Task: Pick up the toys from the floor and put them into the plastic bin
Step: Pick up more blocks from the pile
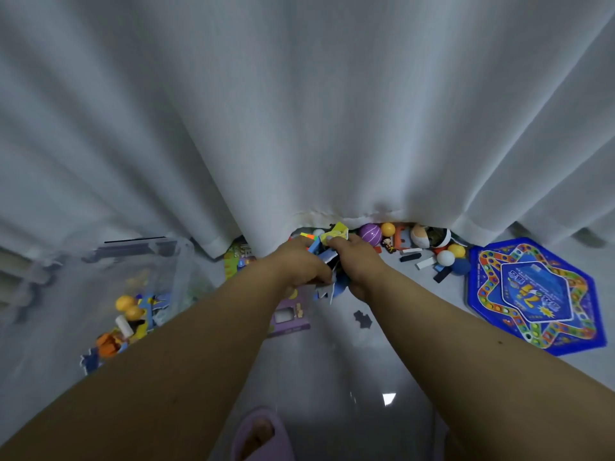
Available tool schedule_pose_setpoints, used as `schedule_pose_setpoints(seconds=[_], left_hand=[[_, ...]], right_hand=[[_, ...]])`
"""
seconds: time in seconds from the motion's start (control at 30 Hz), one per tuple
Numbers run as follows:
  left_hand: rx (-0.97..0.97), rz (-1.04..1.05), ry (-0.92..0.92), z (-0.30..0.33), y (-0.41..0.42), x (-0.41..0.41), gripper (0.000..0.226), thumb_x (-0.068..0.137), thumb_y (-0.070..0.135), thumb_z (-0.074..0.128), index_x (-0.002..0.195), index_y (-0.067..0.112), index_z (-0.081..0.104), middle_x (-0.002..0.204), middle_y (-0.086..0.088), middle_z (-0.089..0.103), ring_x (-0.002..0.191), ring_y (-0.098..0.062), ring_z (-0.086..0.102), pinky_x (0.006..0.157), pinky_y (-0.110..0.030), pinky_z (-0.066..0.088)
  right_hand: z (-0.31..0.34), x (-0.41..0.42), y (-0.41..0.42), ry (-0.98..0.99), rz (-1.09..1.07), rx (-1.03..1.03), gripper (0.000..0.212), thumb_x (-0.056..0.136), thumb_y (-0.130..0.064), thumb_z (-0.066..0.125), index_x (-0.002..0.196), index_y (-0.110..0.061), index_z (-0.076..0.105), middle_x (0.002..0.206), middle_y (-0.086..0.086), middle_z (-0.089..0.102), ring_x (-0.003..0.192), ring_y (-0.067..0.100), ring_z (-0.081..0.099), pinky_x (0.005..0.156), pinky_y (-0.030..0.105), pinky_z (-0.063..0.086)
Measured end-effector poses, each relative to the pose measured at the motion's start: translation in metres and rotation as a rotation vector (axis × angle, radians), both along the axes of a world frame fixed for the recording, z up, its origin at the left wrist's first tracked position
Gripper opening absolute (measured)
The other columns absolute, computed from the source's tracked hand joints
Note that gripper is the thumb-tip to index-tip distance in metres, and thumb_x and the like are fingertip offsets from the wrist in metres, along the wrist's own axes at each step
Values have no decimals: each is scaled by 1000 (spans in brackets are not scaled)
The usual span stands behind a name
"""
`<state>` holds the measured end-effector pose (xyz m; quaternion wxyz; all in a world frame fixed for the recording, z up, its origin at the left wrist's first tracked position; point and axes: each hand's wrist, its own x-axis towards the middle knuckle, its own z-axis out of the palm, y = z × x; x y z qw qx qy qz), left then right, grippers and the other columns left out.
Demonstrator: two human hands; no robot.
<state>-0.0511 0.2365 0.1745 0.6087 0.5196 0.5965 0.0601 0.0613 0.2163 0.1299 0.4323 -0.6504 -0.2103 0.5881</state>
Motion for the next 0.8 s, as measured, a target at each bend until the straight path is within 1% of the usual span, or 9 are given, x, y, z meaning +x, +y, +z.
schedule_pose_setpoints(seconds=[0.03, 0.1, 0.2, 0.3, 0.4, 0.53, 0.63, 0.73, 0.8], left_hand=[[3, 8, -9, 6, -1, -4, 37, 70, -12, 68, 90, 17, 55, 94, -15, 60, 77, -28, 62, 64, -31, 59], [15, 19, -18, 20, -4, -14, 39, 67, -12, 69, 85, 19, 55, 101, -22, 64, 88, -35, 66, 87, -47, 55], [43, 30, -12, 36, -7, -27, 42, 57, -7, 73, 85, 18, 58, 109, -28, 64, 99, -40, 66, 92, -58, 49], [62, 49, -35, 47, -11, -36, 35, 66, -14, 67, 85, 14, 57, 112, -31, 62, 100, -42, 65, 92, -56, 50], [84, 53, -60, 58, -17, -44, 30, 74, -15, 61, 88, 11, 56, 110, -30, 62, 89, -37, 65, 91, -48, 53], [124, 50, -25, 77, -22, -64, 22, 79, -12, 57, 86, 8, 57, 94, -22, 62, 84, -33, 63, 89, -43, 53], [145, 72, 17, 95, -23, -95, 20, 82, -10, 53, 98, 1, 60, 88, -19, 62, 79, -27, 62, 82, -36, 54], [140, 128, 48, 108, -25, -139, 21, 86, -5, 52, 104, 0, 59, 84, -15, 61, 72, -22, 60, 72, -30, 54], [126, 195, 65, 112, -27, -170, 16, 89, 0, 52, 104, 1, 59, 85, -13, 61, 71, -20, 60, 65, -28, 55]], right_hand=[[6, -4, -1, 1, 2, 0, 22, 94, -20, 52, 114, -10, 56, 102, 11, 64, 89, 26, 60, 82, 40, 51], [17, -13, -1, 8, 5, 18, 25, 94, -20, 52, 115, -7, 56, 104, 15, 63, 90, 28, 60, 81, 41, 51], [33, -24, -2, 14, 20, 59, 24, 94, -21, 51, 113, -8, 55, 102, 15, 63, 87, 28, 61, 76, 39, 51], [45, -34, -5, 13, 48, 69, 21, 94, -24, 51, 109, -11, 56, 108, 17, 64, 91, 30, 61, 84, 44, 52], [56, -42, -8, 36, 63, 58, 21, 94, -25, 51, 108, -11, 56, 99, 14, 64, 84, 29, 61, 75, 41, 52], [71, -63, -6, 77, 89, 76, 23, 93, -23, 52, 108, -6, 54, 93, 15, 61, 81, 30, 59, 78, 43, 52], [83, -96, -1, 101, 141, 89, 26, 91, -25, 53, 108, -4, 55, 97, 18, 61, 84, 32, 61, 83, 46, 53], [91, -141, 4, 143, 221, 99, 20, 92, -26, 53, 88, -7, 58, 95, 19, 62, 87, 33, 62, 90, 50, 50], [96, -173, 4, 198, 266, 83, 24, 94, -29, 52, 82, -9, 58, 86, 16, 64, 81, 33, 65, 82, 44, 53]])
